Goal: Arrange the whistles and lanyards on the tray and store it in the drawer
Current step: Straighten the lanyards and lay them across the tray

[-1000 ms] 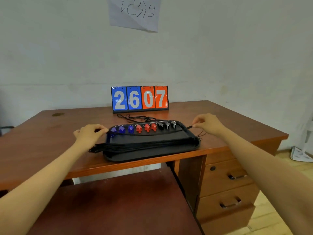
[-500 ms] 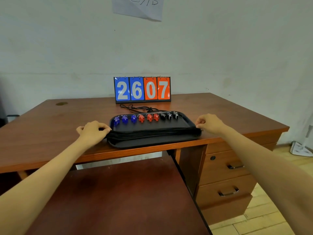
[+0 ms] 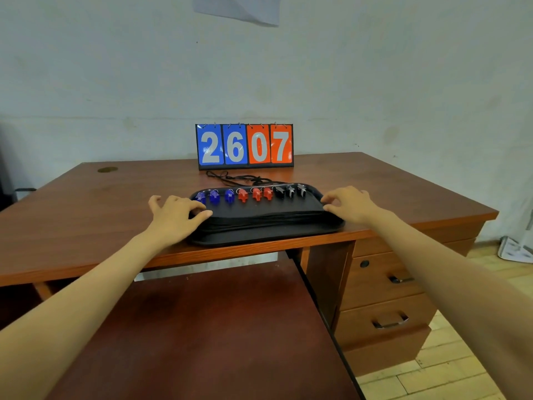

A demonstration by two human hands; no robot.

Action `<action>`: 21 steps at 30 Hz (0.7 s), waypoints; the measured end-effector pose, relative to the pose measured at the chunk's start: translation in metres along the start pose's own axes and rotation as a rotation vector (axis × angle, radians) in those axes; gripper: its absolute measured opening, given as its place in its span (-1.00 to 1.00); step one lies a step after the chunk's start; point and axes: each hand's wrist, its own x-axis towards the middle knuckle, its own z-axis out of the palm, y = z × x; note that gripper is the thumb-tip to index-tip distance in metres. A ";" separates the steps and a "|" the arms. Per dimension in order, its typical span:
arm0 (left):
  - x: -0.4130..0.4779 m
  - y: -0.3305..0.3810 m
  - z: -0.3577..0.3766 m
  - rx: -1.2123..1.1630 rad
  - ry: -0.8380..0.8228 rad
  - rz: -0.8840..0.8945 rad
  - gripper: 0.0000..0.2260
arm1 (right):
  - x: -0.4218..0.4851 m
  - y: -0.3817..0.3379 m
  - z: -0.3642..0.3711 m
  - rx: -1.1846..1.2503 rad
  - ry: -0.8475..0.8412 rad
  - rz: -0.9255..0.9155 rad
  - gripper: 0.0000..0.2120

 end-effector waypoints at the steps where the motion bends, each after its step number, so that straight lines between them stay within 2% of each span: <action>1: 0.002 0.004 -0.001 -0.005 0.027 0.002 -0.63 | 0.002 -0.004 -0.002 0.011 0.022 -0.003 -0.71; 10: 0.085 0.050 0.000 -0.069 -0.011 0.092 -0.69 | 0.067 -0.046 -0.014 0.135 0.018 -0.064 -0.73; 16: 0.168 0.052 0.020 0.010 -0.150 0.110 -0.77 | 0.142 -0.054 -0.002 0.103 -0.050 -0.053 -0.70; 21: 0.219 0.048 0.049 0.018 -0.271 0.100 -0.77 | 0.193 -0.058 0.013 0.118 -0.162 -0.117 -0.69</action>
